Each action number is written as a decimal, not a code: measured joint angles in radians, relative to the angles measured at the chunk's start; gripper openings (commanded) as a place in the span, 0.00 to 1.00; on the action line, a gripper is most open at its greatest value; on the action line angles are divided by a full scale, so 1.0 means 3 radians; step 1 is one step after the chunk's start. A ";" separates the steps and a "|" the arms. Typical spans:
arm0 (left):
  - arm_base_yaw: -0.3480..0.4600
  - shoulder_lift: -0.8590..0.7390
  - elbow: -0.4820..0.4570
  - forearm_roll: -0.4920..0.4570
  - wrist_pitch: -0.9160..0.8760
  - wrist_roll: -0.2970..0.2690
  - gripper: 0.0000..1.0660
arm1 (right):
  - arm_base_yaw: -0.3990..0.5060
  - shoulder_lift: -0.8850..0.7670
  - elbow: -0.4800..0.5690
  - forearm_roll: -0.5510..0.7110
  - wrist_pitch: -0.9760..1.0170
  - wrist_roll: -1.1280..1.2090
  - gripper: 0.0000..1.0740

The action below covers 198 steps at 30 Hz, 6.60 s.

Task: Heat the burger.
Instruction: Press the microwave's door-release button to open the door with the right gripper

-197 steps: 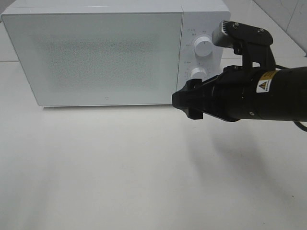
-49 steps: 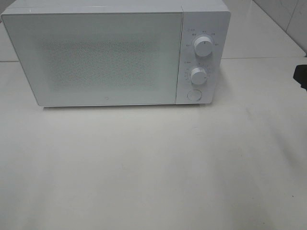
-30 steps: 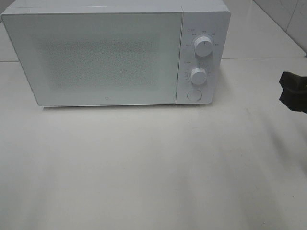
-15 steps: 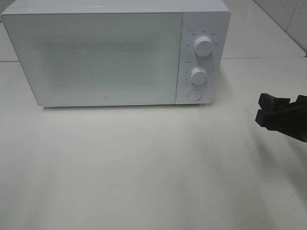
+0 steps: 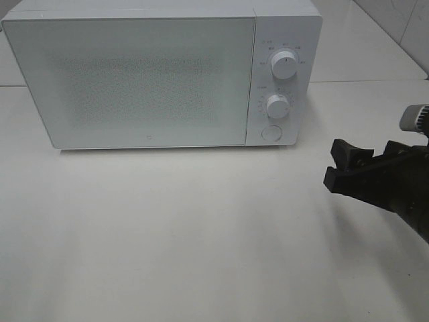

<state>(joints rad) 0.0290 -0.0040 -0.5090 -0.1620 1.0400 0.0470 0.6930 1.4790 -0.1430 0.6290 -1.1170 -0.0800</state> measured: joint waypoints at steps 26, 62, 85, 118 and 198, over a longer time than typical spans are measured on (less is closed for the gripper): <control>0.0000 0.0000 0.0000 0.0000 0.0000 0.0000 0.94 | 0.0287 0.0003 -0.0207 0.0133 0.0163 0.2353 0.44; 0.0000 0.0000 0.0000 0.0000 0.0000 0.0000 0.94 | 0.0287 0.0650 -0.0437 0.0070 0.0130 0.5190 0.00; 0.0000 0.0000 0.0000 0.0000 0.0000 0.0000 0.94 | 0.0043 0.1520 -0.1307 0.0167 0.0213 0.5250 0.00; 0.0000 0.0000 0.0000 0.0000 0.0000 0.0000 0.94 | -0.0310 0.2130 -0.2197 -0.0037 0.0613 0.5237 0.00; 0.0000 0.0000 0.0000 0.0000 0.0000 0.0000 0.94 | -0.0403 0.2437 -0.2787 0.0513 0.0847 0.4450 0.00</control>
<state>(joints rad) 0.0290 -0.0040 -0.5090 -0.1620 1.0400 0.0470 0.5720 2.2100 -0.9790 0.7830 -0.8630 1.2550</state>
